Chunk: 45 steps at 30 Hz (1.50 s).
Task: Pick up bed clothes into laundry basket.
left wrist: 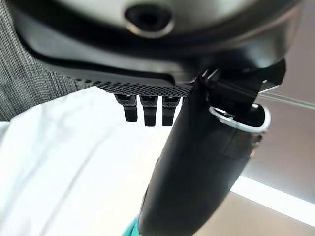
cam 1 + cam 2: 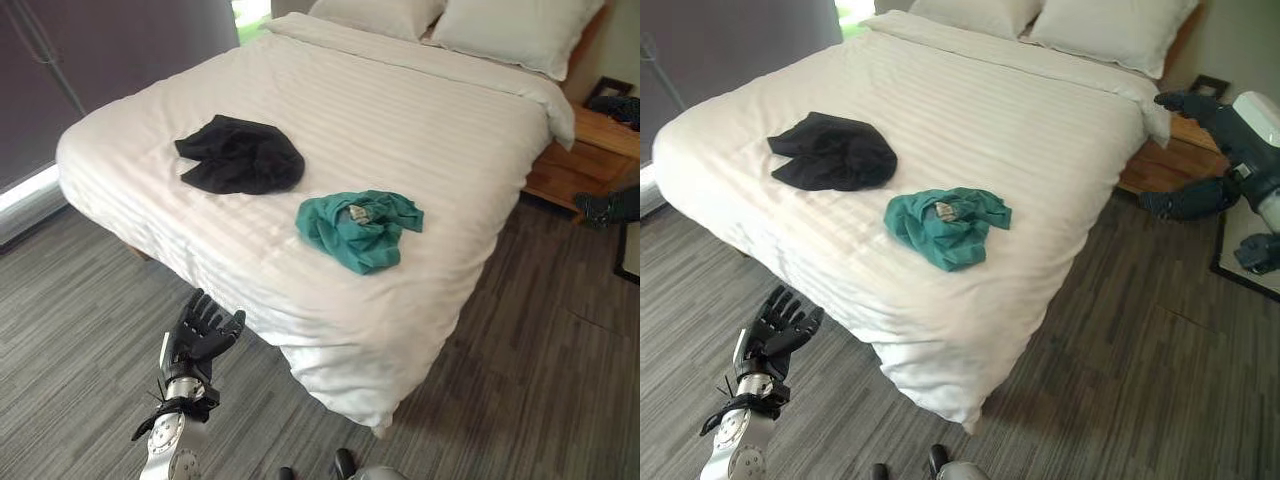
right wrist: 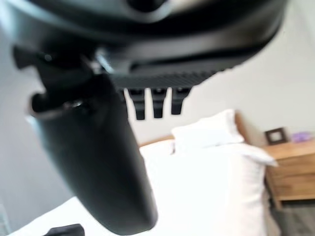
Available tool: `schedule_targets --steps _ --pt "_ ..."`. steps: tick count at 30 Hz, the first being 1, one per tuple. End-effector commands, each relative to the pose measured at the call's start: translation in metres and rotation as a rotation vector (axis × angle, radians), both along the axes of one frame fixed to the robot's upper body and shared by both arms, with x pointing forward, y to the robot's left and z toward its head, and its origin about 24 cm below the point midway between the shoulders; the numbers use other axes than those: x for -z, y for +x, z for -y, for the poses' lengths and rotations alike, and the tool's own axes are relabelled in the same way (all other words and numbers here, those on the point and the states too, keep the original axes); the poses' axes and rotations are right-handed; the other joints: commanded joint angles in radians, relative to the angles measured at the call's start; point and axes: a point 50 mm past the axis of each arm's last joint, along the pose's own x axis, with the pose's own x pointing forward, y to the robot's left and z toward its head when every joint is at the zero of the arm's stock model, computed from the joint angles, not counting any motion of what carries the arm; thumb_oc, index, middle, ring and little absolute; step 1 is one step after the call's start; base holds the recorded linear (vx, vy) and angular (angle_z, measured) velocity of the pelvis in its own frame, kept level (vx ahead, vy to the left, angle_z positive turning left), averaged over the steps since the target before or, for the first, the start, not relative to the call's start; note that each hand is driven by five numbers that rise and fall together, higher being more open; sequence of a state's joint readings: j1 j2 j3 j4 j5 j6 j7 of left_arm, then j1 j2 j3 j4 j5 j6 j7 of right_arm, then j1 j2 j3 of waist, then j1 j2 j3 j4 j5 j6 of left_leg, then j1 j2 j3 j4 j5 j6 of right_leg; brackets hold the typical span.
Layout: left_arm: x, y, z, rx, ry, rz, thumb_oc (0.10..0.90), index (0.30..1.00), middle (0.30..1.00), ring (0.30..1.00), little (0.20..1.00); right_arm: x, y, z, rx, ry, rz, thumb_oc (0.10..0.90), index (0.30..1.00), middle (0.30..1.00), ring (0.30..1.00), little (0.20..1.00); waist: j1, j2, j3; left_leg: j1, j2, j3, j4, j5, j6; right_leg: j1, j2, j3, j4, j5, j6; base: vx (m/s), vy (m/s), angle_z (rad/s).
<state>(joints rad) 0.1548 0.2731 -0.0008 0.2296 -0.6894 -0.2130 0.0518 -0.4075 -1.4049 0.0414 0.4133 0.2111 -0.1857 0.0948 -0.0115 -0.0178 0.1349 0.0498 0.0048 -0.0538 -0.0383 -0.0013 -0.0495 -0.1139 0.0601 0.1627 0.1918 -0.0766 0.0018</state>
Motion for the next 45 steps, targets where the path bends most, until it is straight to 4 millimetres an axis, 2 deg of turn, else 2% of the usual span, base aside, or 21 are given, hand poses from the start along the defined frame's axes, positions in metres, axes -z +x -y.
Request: schedule_targets --steps 1,9,13,18,21,23,25,26,27,29,31,32,33,34,36,37,39,40,42,43,45 --pt "-0.048 0.02 -0.015 0.049 0.09 0.225 0.8 0.9 0.9 0.9 0.9 -0.065 -0.01 0.013 0.053 0.077 0.253 0.8 0.9 0.9 0.9 0.9 0.036 -0.072 -0.049 0.04 -0.024 -0.01 -0.042 0.013 0.002 0.14 -0.073 0.163 -0.233 0.115 0.097 -0.02 -0.041 0.27" --pt "-0.051 0.035 0.009 0.138 0.043 0.252 0.8 0.9 0.9 0.9 0.9 -0.099 0.035 -0.034 -0.086 0.108 0.269 0.8 0.9 0.9 0.9 0.9 0.047 -0.028 -0.018 -0.014 -0.021 -0.061 -0.04 0.05 -0.017 0.103 -0.082 0.099 -0.215 0.108 0.085 -0.04 -0.058 0.22" --pt "-0.047 0.04 0.018 0.14 0.012 0.245 0.8 0.9 0.9 0.9 0.9 -0.086 0.039 -0.06 -0.209 0.055 0.192 0.8 0.9 0.9 0.9 0.9 0.023 -0.021 -0.014 0.001 -0.013 -0.062 -0.038 0.049 -0.021 0.112 -0.072 0.091 -0.19 0.091 0.074 0.02 -0.051 0.22" --pt "-0.06 0.046 0.021 0.148 0.028 0.299 0.8 0.9 0.9 0.9 0.9 -0.086 0.022 -0.059 -0.231 -0.001 0.189 0.8 0.9 0.9 0.9 0.9 0.001 -0.022 0.019 -0.021 -0.004 -0.068 0.03 0.051 -0.046 0.098 -0.065 0.064 -0.13 0.061 0.057 -0.06 -0.059 0.09" --pt "-0.073 0.055 0.025 0.155 0.017 0.363 0.8 0.9 0.9 0.9 0.9 -0.094 0.009 -0.056 -0.234 -0.023 0.225 0.8 0.9 0.9 0.9 0.9 -0.022 -0.036 0.065 -0.109 -0.001 0.002 0.258 0.105 -0.089 0.115 -0.079 0.041 -0.101 0.048 0.043 -0.06 -0.062 0.39" --pt "-0.075 0.055 0.023 0.151 0.012 0.373 0.8 0.9 0.9 0.9 0.9 -0.088 -0.003 -0.044 -0.218 0.012 0.249 0.8 0.9 0.9 0.9 0.9 -0.062 -0.074 0.096 -0.21 0.152 0.206 0.527 0.2 -0.1 0.166 -0.098 0.011 -0.067 0.023 0.008 0.0 -0.167 0.63" --pt "-0.079 0.054 0.021 0.148 0.003 0.394 0.8 0.9 0.9 0.9 0.9 -0.078 -0.01 -0.039 -0.221 0.037 0.231 0.8 0.9 0.9 0.9 0.9 -0.067 -0.125 0.115 -0.369 0.14 0.142 0.85 0.181 -0.096 0.173 -0.13 0.015 -0.059 0.016 -0.014 -0.05 -0.142 0.67" --pt "-0.08 0.054 0.021 0.153 0.008 0.395 0.8 0.9 0.9 0.9 0.9 -0.076 -0.012 -0.037 -0.217 0.042 0.232 0.8 0.9 0.9 0.9 0.9 -0.067 -0.126 0.11 -0.383 0.141 0.136 0.854 0.184 -0.095 0.164 -0.127 0.01 -0.059 0.019 -0.014 -0.08 0.076 0.1" --pt "-0.09 0.058 0.022 0.147 0.005 0.442 0.8 0.9 0.9 0.9 0.9 -0.071 -0.019 -0.04 -0.242 0.045 0.223 0.8 0.9 0.9 0.9 0.9 -0.07 -0.19 0.125 -0.562 0.129 0.005 1.164 0.123 -0.084 0.141 -0.201 0.026 -0.035 0.025 -0.015 -0.06 0.119 0.12" --pt "-0.095 0.06 0.022 0.148 0.005 0.46 0.8 0.9 0.9 0.9 0.9 -0.071 -0.024 -0.038 -0.233 0.033 0.223 0.8 0.9 0.9 0.9 0.9 -0.074 -0.207 0.111 -0.611 0.146 -0.046 1.185 0.088 -0.089 0.11 -0.244 0.033 -0.014 0.019 -0.002 0.06 0.36 0.02" --pt "-0.101 0.06 0.017 0.128 -0.014 0.49 0.8 0.9 0.9 0.9 0.9 -0.073 -0.024 -0.04 -0.228 0.002 0.206 0.8 0.9 0.9 0.9 0.9 -0.066 -0.245 0.09 -0.617 0.2 -0.099 1.043 0.1 -0.107 0.057 -0.318 0.091 0.028 0.012 0.017 0.23 0.587 -0.56" --pt "-0.109 0.062 0.007 0.101 0.002 0.522 0.8 0.9 0.9 0.9 0.9 -0.076 -0.025 -0.049 -0.265 -0.018 0.206 0.8 0.9 0.9 0.9 0.9 -0.069 -0.243 0.075 -0.549 0.32 -0.144 0.764 0.16 -0.127 0.042 -0.369 0.143 0.064 -0.018 0.055 0.22 0.355 -0.73" --pt "-0.109 0.062 0.007 0.1 0.002 0.522 0.8 0.9 0.9 0.9 0.9 -0.076 -0.024 -0.049 -0.266 -0.018 0.205 0.8 0.9 0.9 0.9 0.9 -0.061 -0.25 0.076 -0.526 0.325 -0.13 0.738 0.17 -0.131 0.039 -0.368 0.153 0.071 -0.02 0.05 0.53 0.822 -0.76" --pt "-0.119 0.066 0.0 0.104 0.028 0.556 0.8 0.9 0.9 0.9 0.9 -0.083 -0.026 -0.058 -0.312 -0.028 0.233 0.8 0.9 0.9 0.9 0.9 -0.046 -0.224 0.056 -0.381 0.401 -0.145 0.354 0.235 -0.167 0.025 -0.405 0.212 0.066 -0.051 0.108 0.33 0.411 -0.75" --pt "-0.126 0.067 -0.002 0.122 0.046 0.577 0.8 0.9 0.9 0.9 0.9 -0.091 -0.028 -0.063 -0.331 -0.032 0.26 0.8 0.9 0.9 0.9 0.9 -0.034 -0.208 0.043 -0.315 0.398 -0.166 0.24 0.257 -0.18 0.016 -0.414 0.239 0.06 -0.051 0.13 0.51 0.559 -1.13" --pt "-0.141 0.073 -0.012 0.121 0.09 0.609 0.8 0.9 0.9 0.9 0.9 -0.099 -0.028 -0.066 -0.352 -0.008 0.306 0.8 0.9 0.9 0.9 0.9 -0.035 -0.163 0.007 -0.262 0.376 -0.185 0.147 0.248 -0.212 0.033 -0.458 0.296 0.024 -0.021 0.182 0.8 0.727 -1.2" --pt "-0.139 0.074 -0.014 0.12 0.097 0.594 0.8 0.9 0.9 0.9 0.9 -0.102 -0.028 -0.062 -0.335 0.003 0.362 0.8 0.9 0.9 0.9 0.9 -0.054 -0.137 -0.008 -0.24 0.4 -0.087 0.102 0.215 -0.212 0.052 -0.493 0.27 -0.02 0.011 0.214 0.52 0.409 -0.89" --pt "-0.145 0.078 -0.012 0.142 0.12 0.602 0.8 0.9 0.9 0.9 0.9 -0.095 -0.025 -0.067 -0.355 -0.006 0.329 0.8 0.9 0.9 0.9 0.9 -0.075 -0.123 -0.018 -0.258 0.377 -0.07 0.234 0.14 -0.212 0.046 -0.537 0.271 -0.045 0.092 0.234 0.4 0.28 -0.15" --pt "-0.15 0.081 -0.017 0.149 0.124 0.611 0.8 0.9 0.9 0.9 0.9 -0.07 -0.023 -0.059 -0.321 0.054 0.3 0.8 0.9 0.9 0.9 0.9 -0.128 -0.07 -0.023 -0.257 0.368 0.009 0.29 -0.018 -0.212 0.068 -0.6 0.253 -0.104 0.318 0.223 0.72 0.671 -0.09" --pt "-0.162 0.087 -0.015 0.155 0.169 0.633 0.8 0.9 0.9 0.9 0.9 -0.064 -0.029 -0.065 -0.368 0.129 0.438 0.8 0.9 0.9 0.9 0.9 -0.103 -0.038 0.002 -0.277 0.339 0.0 0.324 -0.063 -0.205 -0.002 -0.582 0.2 -0.139 0.506 0.215 0.52 0.63 -0.38" --pt "-0.166 0.089 -0.017 0.163 0.187 0.626 0.8 0.9 0.9 0.9 0.9 -0.042 -0.027 -0.059 -0.363 0.228 0.427 0.8 0.9 0.9 0.9 0.9 -0.128 -0.009 0.008 -0.282 0.313 0.016 0.287 -0.017 -0.176 -0.007 -0.526 0.218 -0.058 0.494 0.203 0.38 0.65 -0.75"
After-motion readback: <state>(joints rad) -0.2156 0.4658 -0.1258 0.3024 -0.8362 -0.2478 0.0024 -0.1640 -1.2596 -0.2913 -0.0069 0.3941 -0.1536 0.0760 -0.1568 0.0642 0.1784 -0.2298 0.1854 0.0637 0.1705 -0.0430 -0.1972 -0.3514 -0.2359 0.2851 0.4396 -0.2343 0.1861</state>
